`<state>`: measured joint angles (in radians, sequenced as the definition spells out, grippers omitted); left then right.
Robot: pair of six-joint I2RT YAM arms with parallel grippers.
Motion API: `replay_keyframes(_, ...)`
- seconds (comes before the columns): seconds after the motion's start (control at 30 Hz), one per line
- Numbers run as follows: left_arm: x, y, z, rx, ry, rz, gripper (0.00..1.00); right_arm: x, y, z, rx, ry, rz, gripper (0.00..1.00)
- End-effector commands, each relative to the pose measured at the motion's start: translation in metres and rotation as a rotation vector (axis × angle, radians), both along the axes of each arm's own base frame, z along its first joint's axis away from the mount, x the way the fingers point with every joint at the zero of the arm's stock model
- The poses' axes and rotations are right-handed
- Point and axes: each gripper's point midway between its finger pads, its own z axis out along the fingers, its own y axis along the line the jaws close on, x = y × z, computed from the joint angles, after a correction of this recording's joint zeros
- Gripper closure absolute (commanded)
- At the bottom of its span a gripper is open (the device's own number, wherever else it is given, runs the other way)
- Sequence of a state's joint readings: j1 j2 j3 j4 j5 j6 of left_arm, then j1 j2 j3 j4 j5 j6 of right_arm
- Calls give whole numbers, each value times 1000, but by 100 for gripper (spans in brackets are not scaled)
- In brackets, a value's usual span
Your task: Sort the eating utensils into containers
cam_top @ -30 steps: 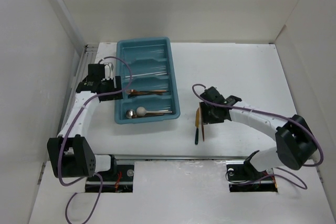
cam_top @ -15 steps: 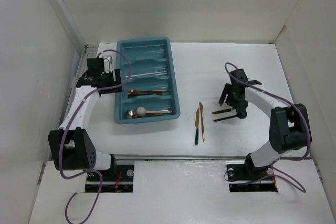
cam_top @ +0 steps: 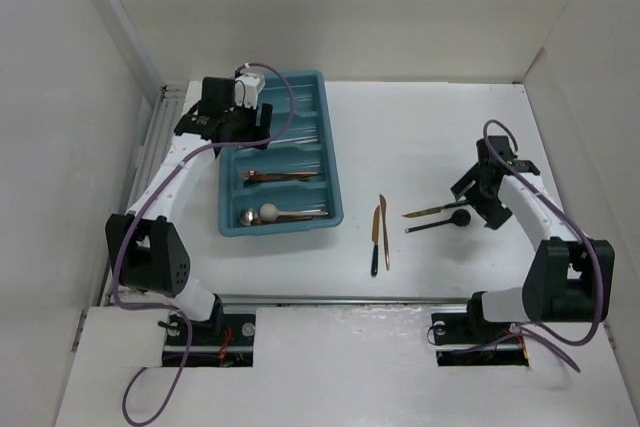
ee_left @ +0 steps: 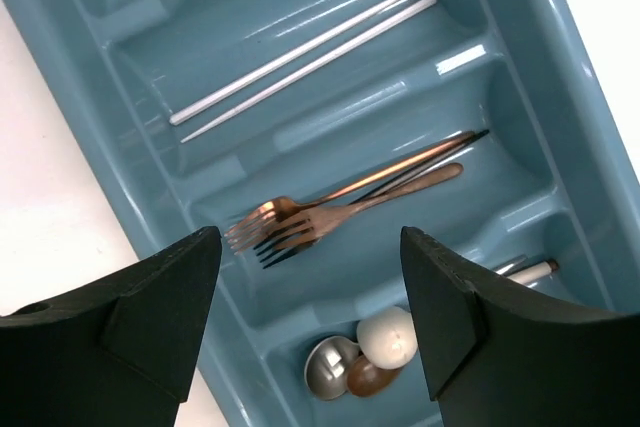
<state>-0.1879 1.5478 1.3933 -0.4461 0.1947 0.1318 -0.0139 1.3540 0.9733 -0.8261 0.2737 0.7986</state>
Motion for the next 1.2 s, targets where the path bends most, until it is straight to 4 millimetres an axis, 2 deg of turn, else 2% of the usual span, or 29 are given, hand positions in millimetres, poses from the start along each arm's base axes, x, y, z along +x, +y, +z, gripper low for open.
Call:
replay_keyframes(0.0,-16,-7,14,-29,-16,-19,31,-16,2,-32,45,76,-67,1)
replay_keyframes(0.1,-25,-4,21,-31,-31,-4,31,-6,2,-43,48,63,-75,6)
replay_keyframes(0.17,-24,0,24,-18,-43,14,31,-1,2,-45,44,54,-64,10)
replay_keyframes(0.2,-31,2,27,-19,-46,14,31,-1,0,-45,34,54,-67,11)
replay_keyframes(0.33,-37,8,33,-6,-70,35,31,-4,-10,-51,10,55,-97,11)
replay_keyframes(0.37,-39,8,27,-3,-56,35,31,-4,-10,-51,10,55,-97,11)
replay_keyframes(0.4,-40,10,33,0,-72,42,31,-3,-14,-54,10,57,-109,11)
replay_keyframes(0.47,-46,11,30,0,-70,42,31,-2,-15,-59,2,85,-83,11)
replay_keyframes(0.53,-49,14,29,7,-71,50,31,7,-15,-59,-1,81,-74,16)
replay_keyframes(0.6,-51,18,28,7,-71,59,31,7,-16,-67,-3,115,-66,19)
replay_keyframes(0.63,-51,21,24,3,-60,76,31,10,-16,-67,-3,115,-66,24)
replay_keyframes(0.77,-51,27,33,4,-89,94,31,9,-14,-70,7,125,-63,36)
replay_keyframes(0.83,-51,32,28,12,-80,110,31,10,-14,-68,9,114,-71,37)
replay_keyframes(0.87,-51,32,28,12,-80,110,31,7,-14,-70,9,123,-71,41)
replay_keyframes(0.97,-52,32,24,21,-73,104,31,5,-6,-71,52,132,-59,41)
replay_keyframes(1.07,-52,32,22,21,-73,104,31,3,-2,-69,73,133,-52,27)
replay_keyframes(1.1,-52,33,22,28,-76,98,31,-6,-1,-69,74,159,-53,19)
replay_keyframes(1.17,-53,33,25,26,-85,98,31,-7,-1,-65,71,143,-44,19)
